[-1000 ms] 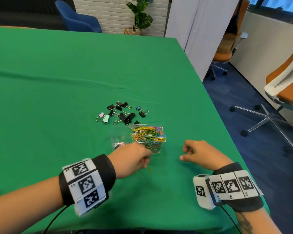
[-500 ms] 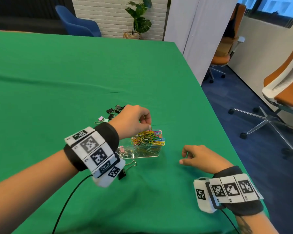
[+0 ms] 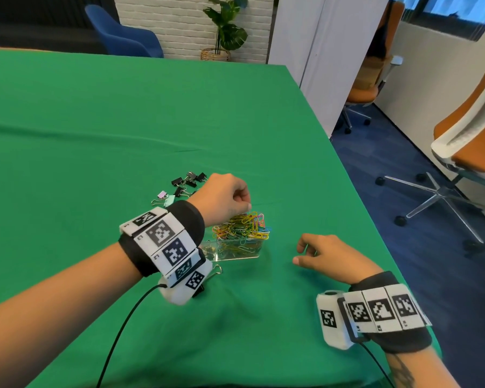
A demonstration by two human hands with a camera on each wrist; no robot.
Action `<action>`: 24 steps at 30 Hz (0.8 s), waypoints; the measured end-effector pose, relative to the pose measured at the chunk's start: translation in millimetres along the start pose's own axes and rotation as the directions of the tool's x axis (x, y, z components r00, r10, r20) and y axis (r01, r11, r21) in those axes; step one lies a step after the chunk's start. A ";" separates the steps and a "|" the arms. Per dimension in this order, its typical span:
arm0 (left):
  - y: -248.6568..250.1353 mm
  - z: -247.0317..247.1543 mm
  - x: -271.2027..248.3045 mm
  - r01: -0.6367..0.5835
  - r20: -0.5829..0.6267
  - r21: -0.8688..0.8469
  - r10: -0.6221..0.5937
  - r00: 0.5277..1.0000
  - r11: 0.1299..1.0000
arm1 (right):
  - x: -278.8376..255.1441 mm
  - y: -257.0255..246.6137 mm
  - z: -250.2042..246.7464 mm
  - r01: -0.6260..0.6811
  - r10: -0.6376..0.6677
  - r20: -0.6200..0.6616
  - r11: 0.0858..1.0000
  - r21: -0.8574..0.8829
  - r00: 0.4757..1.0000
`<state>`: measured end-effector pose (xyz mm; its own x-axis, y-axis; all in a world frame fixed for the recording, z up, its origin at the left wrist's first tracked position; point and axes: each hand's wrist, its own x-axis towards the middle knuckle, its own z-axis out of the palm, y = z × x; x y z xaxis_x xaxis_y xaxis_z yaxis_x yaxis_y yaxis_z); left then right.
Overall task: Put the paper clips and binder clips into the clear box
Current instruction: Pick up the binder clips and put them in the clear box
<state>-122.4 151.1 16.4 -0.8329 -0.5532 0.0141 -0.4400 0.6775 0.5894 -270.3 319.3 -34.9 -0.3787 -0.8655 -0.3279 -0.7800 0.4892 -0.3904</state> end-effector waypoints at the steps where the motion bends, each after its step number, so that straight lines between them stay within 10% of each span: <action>1: -0.5 -0.5 0.0 0.000 -0.013 -0.002 0.000 1.000 1.000 | 0.6 -0.5 0.2 -0.003 0.003 -0.019 1.000 0.005 1.000; 11: -50.9 -77.0 -16.4 0.152 -0.197 0.045 -0.140 0.970 0.987 | 9.8 4.0 -21.1 0.002 -0.003 -0.010 0.999 -0.052 1.000; 20: -143.3 -62.4 1.9 0.324 0.053 0.286 -0.352 0.934 0.902 | 122.2 -7.6 -43.7 -0.019 0.015 0.274 1.000 0.015 0.962; 24: -151.6 -53.6 26.8 0.315 -0.040 0.344 -0.321 0.946 0.885 | 137.3 -10.1 -35.4 -0.077 0.118 0.337 0.988 -0.133 0.934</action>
<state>-60.0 7.6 -29.3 -0.6334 -0.7603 -0.1439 -0.7669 0.5920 0.2478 -332.2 191.7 -45.5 -0.2778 -0.7143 -0.6424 -0.8078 0.5356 -0.2462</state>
